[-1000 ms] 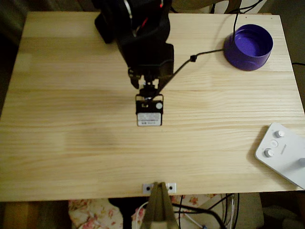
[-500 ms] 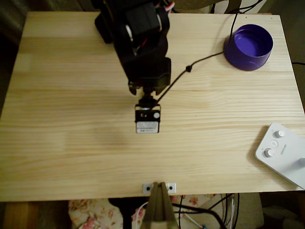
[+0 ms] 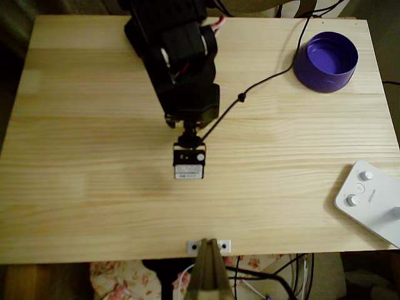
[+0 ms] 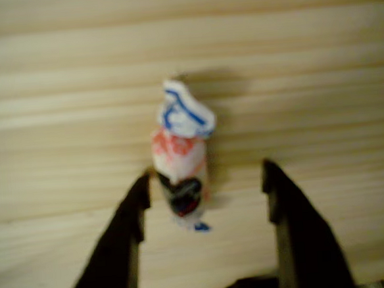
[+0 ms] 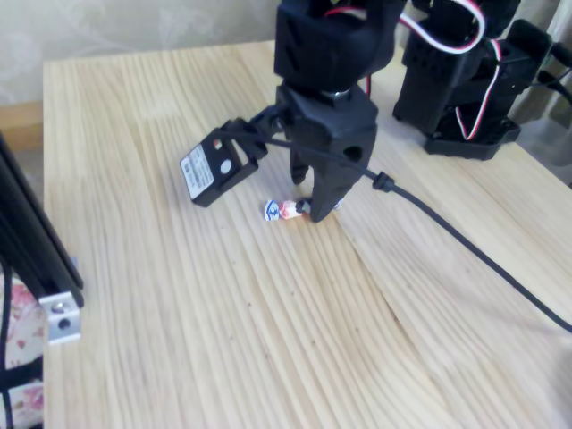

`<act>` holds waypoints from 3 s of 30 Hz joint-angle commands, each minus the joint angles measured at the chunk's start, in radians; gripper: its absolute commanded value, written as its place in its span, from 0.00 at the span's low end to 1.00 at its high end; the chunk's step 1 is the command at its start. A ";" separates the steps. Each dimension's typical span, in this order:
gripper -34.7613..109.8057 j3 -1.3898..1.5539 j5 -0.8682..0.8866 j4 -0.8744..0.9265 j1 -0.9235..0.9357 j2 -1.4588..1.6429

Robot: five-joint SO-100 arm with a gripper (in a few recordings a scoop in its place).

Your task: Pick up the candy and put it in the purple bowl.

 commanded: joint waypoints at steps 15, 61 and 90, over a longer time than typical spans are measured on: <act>0.23 -0.080 0.015 0.005 0.000 0.000; 0.23 -0.204 -0.020 0.390 -0.360 0.930; 0.23 -0.235 -0.357 -0.210 -0.988 0.683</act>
